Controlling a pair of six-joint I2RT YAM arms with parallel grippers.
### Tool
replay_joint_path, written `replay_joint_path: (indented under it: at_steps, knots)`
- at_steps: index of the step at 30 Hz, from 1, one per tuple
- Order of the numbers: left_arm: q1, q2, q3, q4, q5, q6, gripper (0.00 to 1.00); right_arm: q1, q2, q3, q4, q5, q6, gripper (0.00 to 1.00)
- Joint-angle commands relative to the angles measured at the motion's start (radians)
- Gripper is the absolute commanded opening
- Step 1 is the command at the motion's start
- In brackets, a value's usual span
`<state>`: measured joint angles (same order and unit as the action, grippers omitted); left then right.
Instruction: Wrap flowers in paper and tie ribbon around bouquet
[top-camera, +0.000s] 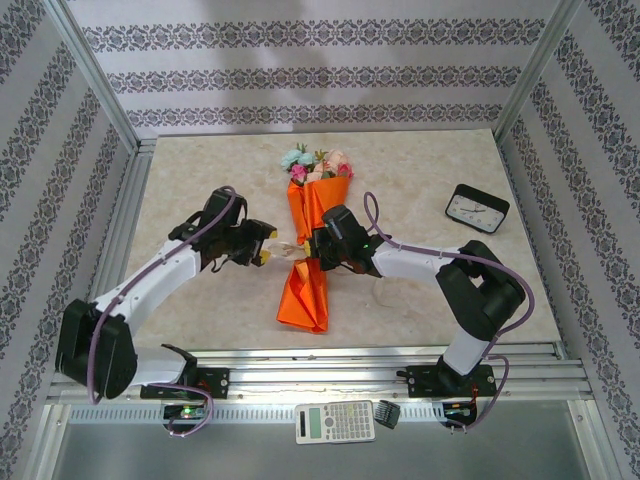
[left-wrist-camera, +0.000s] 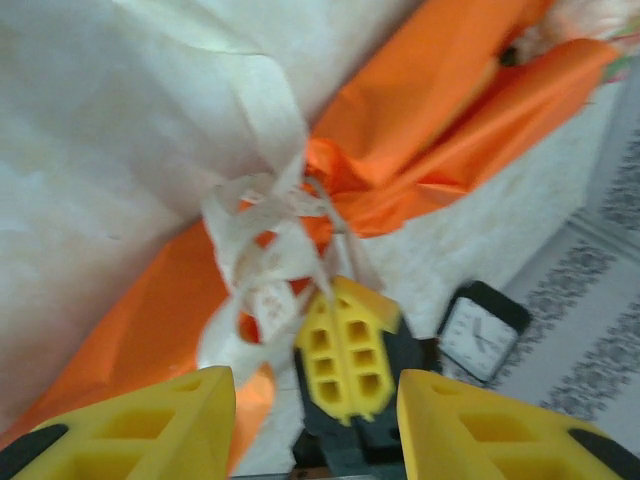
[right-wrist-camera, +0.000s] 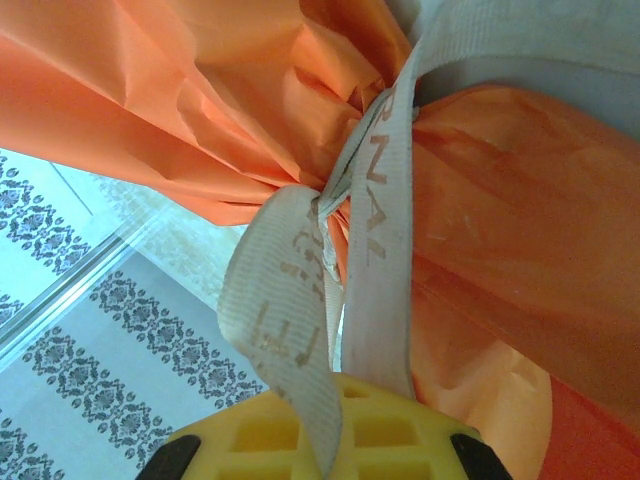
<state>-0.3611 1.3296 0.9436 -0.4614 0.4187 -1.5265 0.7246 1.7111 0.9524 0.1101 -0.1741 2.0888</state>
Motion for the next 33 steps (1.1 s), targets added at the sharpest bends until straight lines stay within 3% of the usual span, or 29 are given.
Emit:
replay_joint_path:
  at_steps: [1, 3, 6, 8, 12, 17, 23, 28, 33]
  knots:
    - [-0.019, 0.029, 0.051, -0.13, 0.03, 0.085, 0.47, 0.005, 0.012, -0.012, 0.01, -0.003, 0.002, 0.0]
    - [-0.041, 0.042, 0.108, -0.203, 0.03, 0.091, 0.5, 0.005, 0.013, -0.012, 0.011, -0.003, 0.003, 0.0]
    - [-0.11, 0.019, 0.178, -0.317, -0.021, 0.031, 0.64, 0.004, 0.015, -0.013, 0.014, -0.001, 0.004, 0.0]
    - [-0.156, -0.02, 0.132, -0.239, -0.026, -0.101, 0.71, 0.005, 0.017, -0.015, 0.02, -0.005, 0.004, 0.0]
    - [-0.191, 0.006, 0.067, -0.103, -0.024, -0.254, 0.71, 0.005, 0.012, -0.025, 0.022, -0.002, 0.006, 0.0]
    - [-0.19, 0.087, 0.066, 0.01, -0.111, -0.371, 0.62, 0.006, 0.008, -0.034, 0.038, -0.002, 0.006, 0.0]
    - [-0.181, 0.21, 0.132, 0.074, -0.084, -0.374, 0.64, 0.005, 0.002, -0.044, 0.055, -0.001, 0.01, 0.0]
    - [-0.156, 0.257, 0.198, -0.051, -0.075, -0.284, 0.64, 0.005, 0.005, -0.038, 0.062, -0.001, 0.012, 0.0]
    - [-0.126, 0.294, 0.21, -0.062, -0.072, -0.258, 0.63, 0.004, 0.003, -0.04, 0.071, -0.002, 0.011, 0.0]
